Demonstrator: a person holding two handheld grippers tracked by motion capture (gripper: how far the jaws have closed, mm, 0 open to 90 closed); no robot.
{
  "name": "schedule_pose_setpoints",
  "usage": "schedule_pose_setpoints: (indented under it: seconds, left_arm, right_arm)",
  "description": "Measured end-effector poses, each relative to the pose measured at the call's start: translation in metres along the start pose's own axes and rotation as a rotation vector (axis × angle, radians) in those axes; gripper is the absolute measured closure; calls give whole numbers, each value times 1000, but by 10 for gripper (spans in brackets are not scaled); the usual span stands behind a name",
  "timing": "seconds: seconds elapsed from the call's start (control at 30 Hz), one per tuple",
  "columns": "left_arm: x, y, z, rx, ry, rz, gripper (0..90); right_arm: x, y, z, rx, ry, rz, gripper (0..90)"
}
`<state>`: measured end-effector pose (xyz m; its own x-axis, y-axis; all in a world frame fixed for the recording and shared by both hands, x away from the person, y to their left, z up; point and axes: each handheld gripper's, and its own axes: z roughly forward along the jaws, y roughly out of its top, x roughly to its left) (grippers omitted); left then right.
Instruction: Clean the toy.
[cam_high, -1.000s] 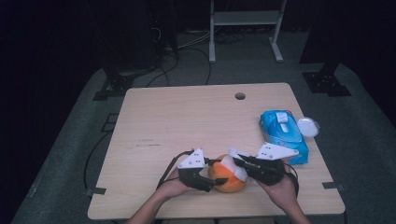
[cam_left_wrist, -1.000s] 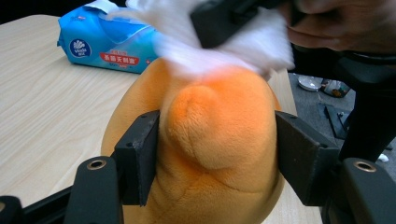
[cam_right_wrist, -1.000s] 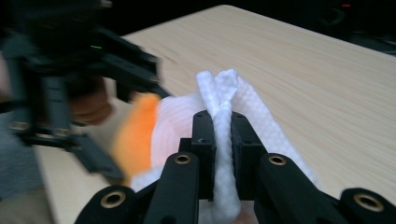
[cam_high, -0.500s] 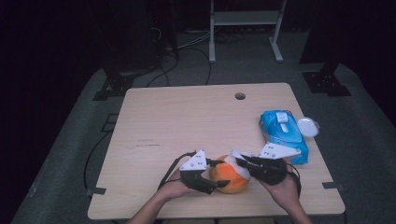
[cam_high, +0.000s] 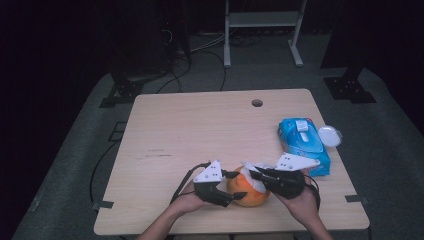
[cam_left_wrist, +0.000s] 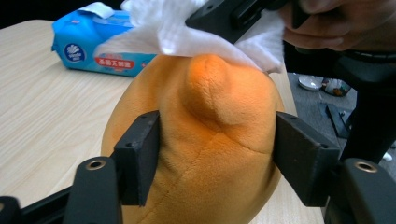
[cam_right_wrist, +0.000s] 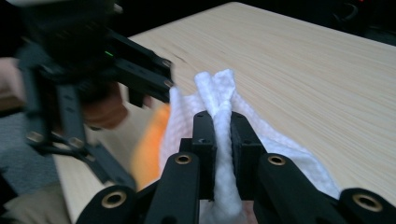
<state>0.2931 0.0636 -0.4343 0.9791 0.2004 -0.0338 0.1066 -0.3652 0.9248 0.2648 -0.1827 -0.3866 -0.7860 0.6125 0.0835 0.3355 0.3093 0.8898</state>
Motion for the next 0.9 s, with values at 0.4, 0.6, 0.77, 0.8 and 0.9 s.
schedule_pose_setpoints:
  seconds: [0.4, 0.6, 0.77, 0.8, 0.9]
  left_arm:
    - [-6, 1, 2, 25, -4, 45, 356]
    - [-3, 0, 1, 28, 14, 29, 361]
    - [6, -1, -6, 24, 42, -45, 360]
    - [6, -1, -6, 24, 42, -45, 360]
    - [14, -4, -11, 13, 50, -84, 359]
  right_arm:
    - [-3, -1, 3, 19, -39, -2, 816]
    - [-4, -3, -2, 16, -48, 13, 819]
    - [5, 1, -1, 9, -20, -28, 819]
    - [5, 1, -1, 9, -20, -28, 819]
    - [-7, -4, -5, 10, -63, -7, 819]
